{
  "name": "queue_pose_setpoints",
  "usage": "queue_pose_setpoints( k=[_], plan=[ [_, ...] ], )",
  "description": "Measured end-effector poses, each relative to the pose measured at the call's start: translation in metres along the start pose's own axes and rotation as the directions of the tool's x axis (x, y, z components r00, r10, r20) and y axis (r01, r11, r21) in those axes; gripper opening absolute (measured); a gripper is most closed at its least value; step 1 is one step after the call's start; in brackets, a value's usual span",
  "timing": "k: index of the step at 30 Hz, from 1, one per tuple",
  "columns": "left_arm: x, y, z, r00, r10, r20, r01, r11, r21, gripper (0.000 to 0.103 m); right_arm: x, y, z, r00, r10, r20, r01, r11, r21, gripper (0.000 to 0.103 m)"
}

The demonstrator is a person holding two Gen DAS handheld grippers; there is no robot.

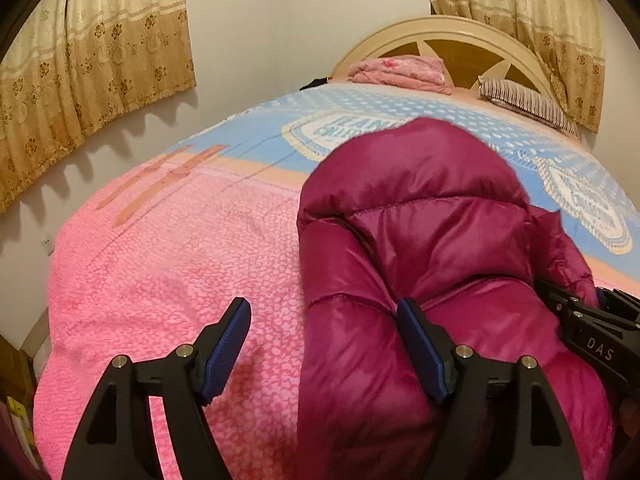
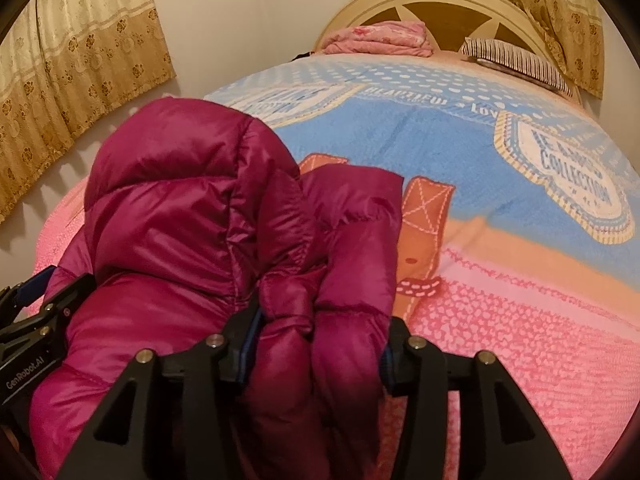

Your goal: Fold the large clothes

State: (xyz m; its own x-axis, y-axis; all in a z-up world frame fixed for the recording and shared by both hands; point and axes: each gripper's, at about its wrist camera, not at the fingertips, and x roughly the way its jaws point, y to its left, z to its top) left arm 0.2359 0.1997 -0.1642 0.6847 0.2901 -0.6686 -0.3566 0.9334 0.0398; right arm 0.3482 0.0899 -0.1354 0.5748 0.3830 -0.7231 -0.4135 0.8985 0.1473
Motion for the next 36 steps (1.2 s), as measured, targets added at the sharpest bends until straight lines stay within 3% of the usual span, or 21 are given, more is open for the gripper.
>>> queue_pose_setpoints(
  k=[2,6,10,13,17,23,36],
  plan=[
    [-0.012,0.004,0.001,1.000,-0.003,0.008,0.003,1.000,-0.005,0.076,-0.007,0.000,0.002,1.000,0.001,0.010,-0.001,1.000,0.002,0.054],
    [-0.061,0.013,0.006,0.996,-0.009,0.092,0.009,1.000,-0.005,0.076,-0.037,0.003,0.007,0.997,-0.005,0.071,0.006,1.000,-0.014,0.074],
    [-0.123,0.020,0.005,0.982,-0.013,0.189,0.012,1.000,0.011,0.076,-0.095,0.009,0.005,0.986,-0.015,0.167,0.022,0.999,-0.038,0.078],
    [-0.157,0.026,0.002,0.972,-0.024,0.234,0.022,1.000,0.014,0.076,-0.136,0.019,-0.002,0.973,0.001,0.230,0.011,0.999,-0.051,0.087],
    [-0.189,0.030,-0.003,0.962,-0.038,0.271,0.036,0.999,0.012,0.077,-0.172,0.035,-0.012,0.959,0.019,0.282,0.006,0.996,-0.086,0.089],
    [-0.208,0.027,0.001,0.954,-0.053,0.296,0.051,0.999,0.014,0.077,-0.202,0.046,-0.017,0.942,0.047,0.333,-0.016,0.995,-0.096,0.089],
    [-0.216,0.031,0.003,0.949,-0.062,0.308,0.064,0.998,0.004,0.077,-0.215,0.054,-0.026,0.934,0.062,0.352,-0.018,0.992,-0.127,0.091]
  ],
)
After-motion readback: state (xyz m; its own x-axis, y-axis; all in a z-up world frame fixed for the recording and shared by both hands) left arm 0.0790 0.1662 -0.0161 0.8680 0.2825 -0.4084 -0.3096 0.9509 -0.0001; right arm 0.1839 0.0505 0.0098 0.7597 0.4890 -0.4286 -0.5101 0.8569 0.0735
